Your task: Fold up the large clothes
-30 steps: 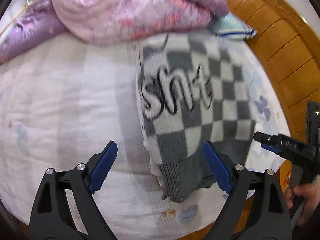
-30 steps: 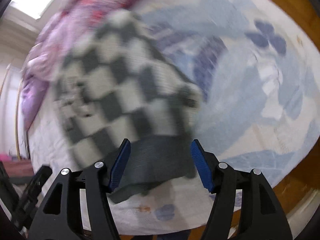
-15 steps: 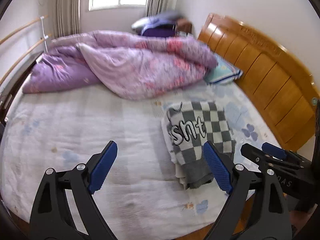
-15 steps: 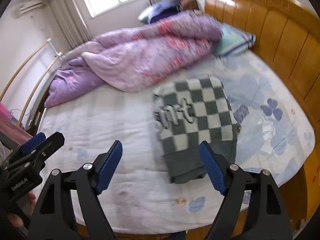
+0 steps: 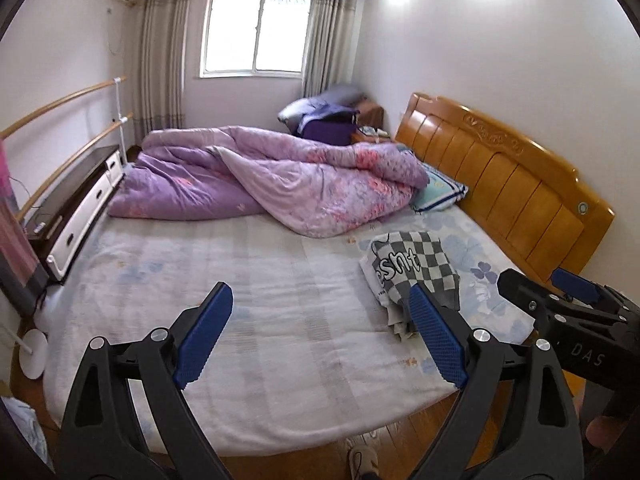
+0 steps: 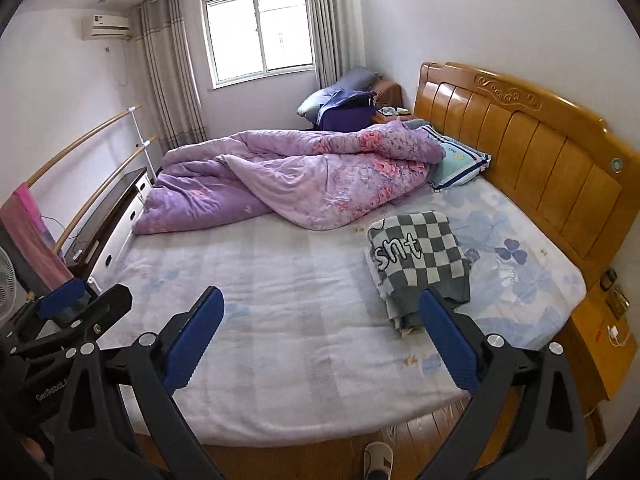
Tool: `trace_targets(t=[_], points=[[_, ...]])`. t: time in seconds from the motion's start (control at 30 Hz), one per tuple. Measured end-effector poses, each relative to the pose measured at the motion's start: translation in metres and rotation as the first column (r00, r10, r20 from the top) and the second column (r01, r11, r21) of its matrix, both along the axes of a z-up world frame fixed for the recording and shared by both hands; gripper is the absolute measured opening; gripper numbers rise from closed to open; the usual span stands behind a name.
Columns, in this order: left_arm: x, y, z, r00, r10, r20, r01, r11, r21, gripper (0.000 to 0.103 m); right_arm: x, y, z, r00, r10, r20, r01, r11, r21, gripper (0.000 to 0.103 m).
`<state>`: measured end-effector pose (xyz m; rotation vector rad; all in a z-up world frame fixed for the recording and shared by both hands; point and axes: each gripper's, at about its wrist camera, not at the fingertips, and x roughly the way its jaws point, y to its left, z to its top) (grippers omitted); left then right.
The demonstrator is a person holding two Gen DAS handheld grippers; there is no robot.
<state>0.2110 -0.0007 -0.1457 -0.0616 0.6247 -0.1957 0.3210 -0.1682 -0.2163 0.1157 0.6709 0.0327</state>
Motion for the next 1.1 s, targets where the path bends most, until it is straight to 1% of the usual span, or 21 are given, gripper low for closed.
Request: trace_targets(t=[0.03, 0.13, 0.23, 0.3, 0.43, 0.57, 0.83, 1.1], points=[[-0.014, 0.009, 0.01, 1.0, 0.001, 0.008, -0.001, 1.0, 0.0, 0.093, -0.015, 0.009, 0.011, 1.0, 0.01, 0.012, -0.01, 1.0, -0.003, 0.094], [-0.047, 0.031, 0.034, 0.999, 0.011, 0.048, -0.011, 1.0, 0.003, 0.093, -0.05, 0.032, 0.033, 0.998, 0.018, 0.059, -0.016, 0.999, -0.028, 0.095], [-0.074, 0.047, 0.051, 0.996, 0.035, 0.085, -0.036, 0.999, 0.018, 0.094, -0.076, 0.052, 0.048, 0.995, 0.035, 0.095, -0.031, 0.999, -0.039, 0.095], [-0.09, 0.057, 0.059, 0.995, 0.04, 0.089, -0.042, 0.999, 0.019, 0.097, -0.089, 0.059, 0.056, 0.993, 0.035, 0.115, -0.03, 0.998, -0.049, 0.095], [-0.11, 0.07, 0.072, 0.994, 0.059, 0.091, -0.059, 0.998, -0.004, 0.097, -0.116, 0.072, 0.074, 0.987, 0.046, 0.155, -0.038, 0.997, -0.06, 0.095], [-0.123, 0.08, 0.08, 0.995, 0.058, 0.08, -0.055, 0.998, -0.033, 0.097, -0.132, 0.078, 0.085, 0.983, 0.056, 0.173, -0.045, 0.997, -0.062, 0.095], [-0.136, 0.077, 0.091, 0.991, 0.049, 0.125, -0.048, 0.999, -0.006, 0.097, -0.149, 0.079, 0.095, 0.977, 0.05, 0.209, -0.037, 0.997, -0.066, 0.095], [-0.142, 0.072, 0.097, 0.988, 0.043, 0.147, -0.044, 0.999, 0.001, 0.097, -0.153, 0.082, 0.099, 0.974, 0.06, 0.22, -0.046, 0.996, -0.07, 0.095]])
